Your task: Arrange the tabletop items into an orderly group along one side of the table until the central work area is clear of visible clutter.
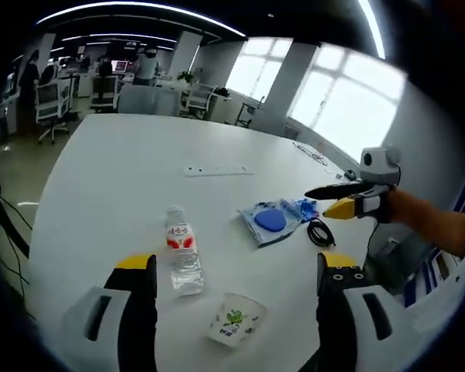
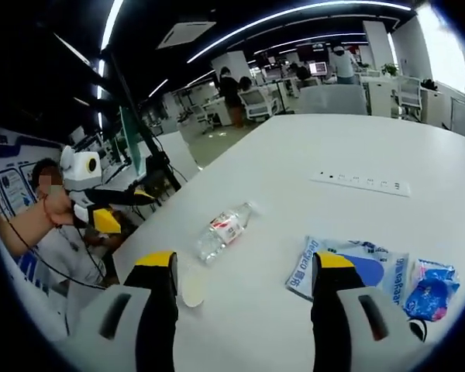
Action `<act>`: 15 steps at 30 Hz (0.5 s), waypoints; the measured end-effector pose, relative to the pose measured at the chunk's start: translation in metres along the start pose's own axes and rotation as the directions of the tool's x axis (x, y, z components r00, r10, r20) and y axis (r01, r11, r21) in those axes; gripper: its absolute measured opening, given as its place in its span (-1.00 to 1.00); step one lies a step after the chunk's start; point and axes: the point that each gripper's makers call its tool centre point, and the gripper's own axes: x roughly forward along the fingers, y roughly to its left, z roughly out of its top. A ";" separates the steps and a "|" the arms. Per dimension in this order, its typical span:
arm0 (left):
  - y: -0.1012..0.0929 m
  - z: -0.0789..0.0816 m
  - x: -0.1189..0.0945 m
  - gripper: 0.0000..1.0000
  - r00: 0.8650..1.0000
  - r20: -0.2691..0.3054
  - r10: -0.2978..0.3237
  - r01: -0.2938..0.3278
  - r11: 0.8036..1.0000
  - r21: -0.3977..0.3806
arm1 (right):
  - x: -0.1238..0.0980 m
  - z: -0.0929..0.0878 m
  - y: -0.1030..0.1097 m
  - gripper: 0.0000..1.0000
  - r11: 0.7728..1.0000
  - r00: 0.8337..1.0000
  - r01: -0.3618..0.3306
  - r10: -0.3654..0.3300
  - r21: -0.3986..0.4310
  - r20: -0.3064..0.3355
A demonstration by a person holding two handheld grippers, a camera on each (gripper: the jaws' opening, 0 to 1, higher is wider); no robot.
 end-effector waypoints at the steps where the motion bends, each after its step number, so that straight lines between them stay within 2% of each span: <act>1: 0.002 0.000 -0.001 0.74 1.000 0.004 0.002 -0.002 1.000 -0.002 | 0.003 0.001 0.000 0.40 1.000 1.000 -0.006 0.006 0.002 -0.001; 7: 0.013 0.003 -0.005 0.74 1.000 0.026 0.012 -0.011 1.000 -0.027 | 0.026 0.004 0.004 0.39 0.999 0.999 -0.039 0.039 -0.003 -0.031; 12: 0.017 0.003 -0.004 0.73 0.999 0.047 0.010 -0.008 0.999 -0.048 | 0.050 0.009 0.006 0.37 0.995 0.995 -0.090 0.092 0.047 -0.029; 15: 0.020 0.002 -0.004 0.72 0.998 0.057 0.009 -0.005 0.998 -0.062 | 0.063 0.010 0.009 0.37 0.993 0.993 -0.109 0.111 0.039 -0.041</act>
